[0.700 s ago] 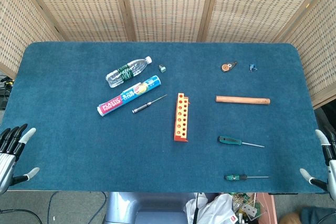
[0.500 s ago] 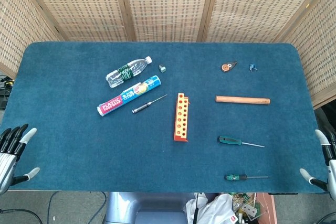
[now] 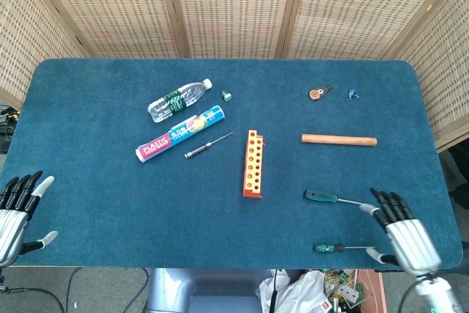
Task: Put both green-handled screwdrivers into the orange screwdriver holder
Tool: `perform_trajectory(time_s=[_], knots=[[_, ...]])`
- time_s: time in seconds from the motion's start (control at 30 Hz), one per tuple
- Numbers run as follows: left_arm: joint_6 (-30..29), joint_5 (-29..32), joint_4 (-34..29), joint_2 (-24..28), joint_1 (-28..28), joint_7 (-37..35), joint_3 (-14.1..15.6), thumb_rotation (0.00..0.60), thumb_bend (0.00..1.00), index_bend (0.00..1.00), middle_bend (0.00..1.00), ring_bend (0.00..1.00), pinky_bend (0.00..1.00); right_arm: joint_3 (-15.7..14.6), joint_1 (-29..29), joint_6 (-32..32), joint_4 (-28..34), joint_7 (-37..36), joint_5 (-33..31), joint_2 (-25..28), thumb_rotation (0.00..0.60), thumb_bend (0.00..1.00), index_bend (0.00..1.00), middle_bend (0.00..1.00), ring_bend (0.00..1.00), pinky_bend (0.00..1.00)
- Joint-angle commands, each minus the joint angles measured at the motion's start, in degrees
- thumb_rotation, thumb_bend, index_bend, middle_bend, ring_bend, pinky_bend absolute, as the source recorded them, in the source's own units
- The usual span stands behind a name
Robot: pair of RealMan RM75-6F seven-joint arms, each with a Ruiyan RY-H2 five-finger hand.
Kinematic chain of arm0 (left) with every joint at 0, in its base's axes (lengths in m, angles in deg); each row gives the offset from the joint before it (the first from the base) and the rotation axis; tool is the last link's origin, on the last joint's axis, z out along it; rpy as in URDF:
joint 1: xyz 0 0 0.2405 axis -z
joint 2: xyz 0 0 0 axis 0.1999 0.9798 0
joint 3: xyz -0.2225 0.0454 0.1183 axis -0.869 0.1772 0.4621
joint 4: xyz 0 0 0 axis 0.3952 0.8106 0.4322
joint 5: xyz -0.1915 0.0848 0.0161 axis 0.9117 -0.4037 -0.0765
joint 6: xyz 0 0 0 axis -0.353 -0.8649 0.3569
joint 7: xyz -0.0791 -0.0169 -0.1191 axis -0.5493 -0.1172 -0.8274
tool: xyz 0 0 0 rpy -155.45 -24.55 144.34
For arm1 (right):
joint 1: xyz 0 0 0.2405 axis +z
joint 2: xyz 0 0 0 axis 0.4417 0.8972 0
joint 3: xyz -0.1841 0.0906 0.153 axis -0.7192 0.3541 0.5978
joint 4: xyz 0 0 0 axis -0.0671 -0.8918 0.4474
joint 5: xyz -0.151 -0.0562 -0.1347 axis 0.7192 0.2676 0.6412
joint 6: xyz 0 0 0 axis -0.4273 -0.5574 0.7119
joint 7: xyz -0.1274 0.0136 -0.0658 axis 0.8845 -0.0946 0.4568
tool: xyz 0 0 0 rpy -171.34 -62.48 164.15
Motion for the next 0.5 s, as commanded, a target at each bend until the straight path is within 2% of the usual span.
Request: perform_trajectory(time_s=[0.03,0.3,0.5], knots=[[1.1,1.2,-0.1,-0.4,0.5,0.8,-0.4,0.600,0.00,0.00,0.00,0.00,0.00,-1.3,2.5,5.1,-4.6,0.4,0.0,-5.7,0.600,0.02,0.34,0.00,0.00,0.00],[2.5,2.7,-0.2,-0.8,1.0,1.9,-0.8,0.600,0.00,0.00,0.00,0.00,0.00,-1.7,4.0,10.1,-7.1,3.5,-3.0,-10.1,0.600,0.11,0.37,0.00,0.00,0.00],[2.5,2.8,-0.4,-0.9,1.0,2.2,-0.8,0.600,0.00,0.00,0.00,0.00,0.00,-2.1,4.6,11.8,-8.4,4.6,-4.1,-12.4,0.600,0.22,0.37,0.00,0.00,0.00]])
